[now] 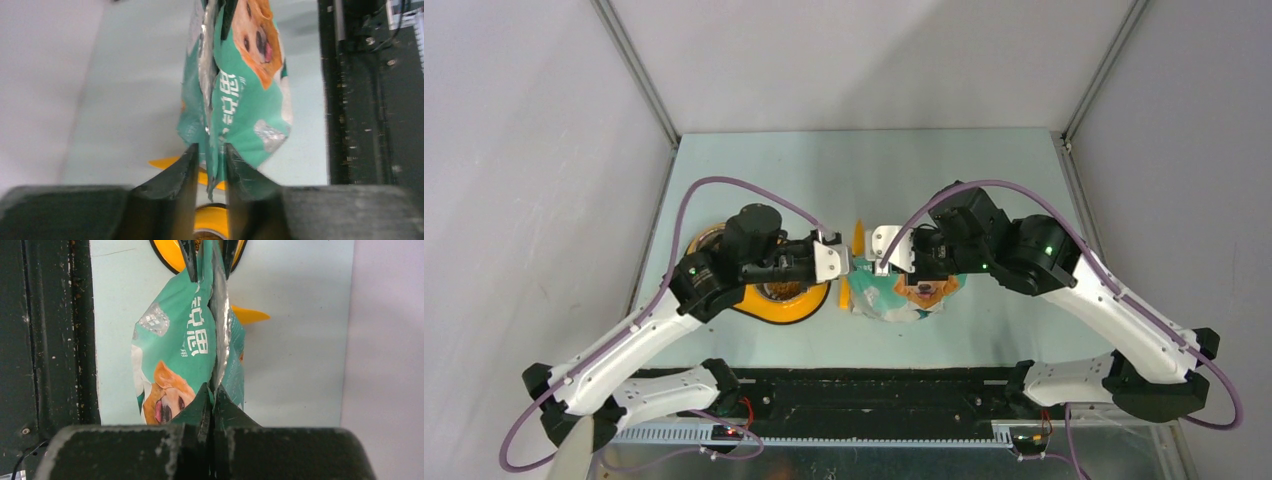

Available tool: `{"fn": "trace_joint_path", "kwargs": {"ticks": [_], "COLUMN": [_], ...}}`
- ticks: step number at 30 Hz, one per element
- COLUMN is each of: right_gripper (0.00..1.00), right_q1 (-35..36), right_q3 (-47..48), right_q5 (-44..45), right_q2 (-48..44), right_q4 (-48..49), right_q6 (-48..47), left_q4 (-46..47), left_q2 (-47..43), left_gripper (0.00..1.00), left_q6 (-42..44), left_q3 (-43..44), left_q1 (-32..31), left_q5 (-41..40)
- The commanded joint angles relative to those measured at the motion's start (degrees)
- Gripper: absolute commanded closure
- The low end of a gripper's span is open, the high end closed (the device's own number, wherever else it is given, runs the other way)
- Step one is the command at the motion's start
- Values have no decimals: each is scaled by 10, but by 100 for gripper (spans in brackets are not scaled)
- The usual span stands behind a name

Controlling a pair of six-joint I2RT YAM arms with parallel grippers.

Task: Serve the pet food
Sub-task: Close the pet food bag at the center of the board.

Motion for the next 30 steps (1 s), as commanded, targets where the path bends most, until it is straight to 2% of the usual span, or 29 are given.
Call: {"fn": "trace_joint_path", "kwargs": {"ticks": [1, 3, 5, 7, 10, 11, 12, 14, 16, 20, 22, 23, 24, 25, 26, 28, 30], "right_gripper": [100, 100, 100, 100, 100, 100, 100, 100, 100, 100, 100, 100, 100, 100, 100, 100, 100], "right_q1": [-6, -6, -5, -5, -4, -4, -4, -5, -4, -5, -5, -4, -4, -4, -4, -3, -3], "right_q3": [12, 4, 2, 0, -2, -2, -2, -2, -3, -9, -11, -12, -13, -16, -18, -25, -33], "right_q5": [-9, -10, -15, -21, -25, -24, -23, -21, -21, -16, -19, -21, -23, -24, -26, -30, -37], "right_q2": [-43, -46, -48, -51, -53, -53, -54, -56, -58, -65, -70, -73, -75, -78, -79, -84, -89], "right_q4": [22, 35, 40, 41, 45, 48, 49, 51, 51, 56, 61, 64, 67, 74, 79, 85, 85], "right_q6": [3, 4, 3, 2, 1, 2, 2, 1, 2, 6, 7, 8, 10, 11, 12, 10, 3], "left_q4": [53, 58, 70, 79, 90, 89, 84, 70, 56, 22, 40, 42, 41, 41, 46, 60, 82], "left_q2": [-23, -22, -17, -10, 7, 14, 17, 23, 21, 9, 3, 3, 3, 5, 7, 9, 13], "left_gripper": [52, 37, 31, 28, 29, 41, 72, 97, 100, 100, 100, 94, 63, 48, 26, 10, 7], "left_q6": [0, 7, 6, 0, 0, 1, 4, 9, 15, 26, 3, -1, -2, -7, -9, -16, -23], "left_q3": [36, 37, 38, 38, 38, 41, 45, 55, 61, 69, 68, 68, 69, 72, 72, 68, 60], "left_q1": [-14, -25, -34, -41, -44, -45, -45, -44, -45, -45, -44, -45, -44, -45, -46, -51, -56], "left_q5": [-3, -2, -3, 10, 19, 20, 21, 25, 35, 54, 42, 33, 32, 37, 42, 41, 35]}}
